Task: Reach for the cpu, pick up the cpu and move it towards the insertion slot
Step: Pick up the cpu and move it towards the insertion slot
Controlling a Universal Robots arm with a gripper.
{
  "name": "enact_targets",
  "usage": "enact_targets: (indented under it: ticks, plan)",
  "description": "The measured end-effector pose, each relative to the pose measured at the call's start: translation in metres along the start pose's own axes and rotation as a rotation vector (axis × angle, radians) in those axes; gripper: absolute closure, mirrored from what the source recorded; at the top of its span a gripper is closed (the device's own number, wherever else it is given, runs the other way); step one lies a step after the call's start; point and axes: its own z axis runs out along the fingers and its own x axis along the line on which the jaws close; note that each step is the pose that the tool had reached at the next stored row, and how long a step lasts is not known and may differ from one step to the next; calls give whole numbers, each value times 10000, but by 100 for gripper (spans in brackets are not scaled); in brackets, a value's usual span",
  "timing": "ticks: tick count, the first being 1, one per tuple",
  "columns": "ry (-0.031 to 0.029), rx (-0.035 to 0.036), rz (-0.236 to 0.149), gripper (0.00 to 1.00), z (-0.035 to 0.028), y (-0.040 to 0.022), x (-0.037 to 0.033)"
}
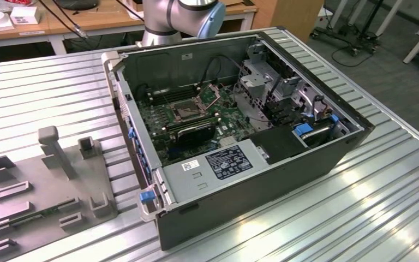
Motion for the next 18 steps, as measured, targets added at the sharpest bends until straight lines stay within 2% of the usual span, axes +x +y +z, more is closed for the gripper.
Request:
enact_targets:
  ticks: [7,18]
  plan:
    - [2,1,0,45,-1,-1,-24]
    - [2,0,0,45,-2,-2,-106]
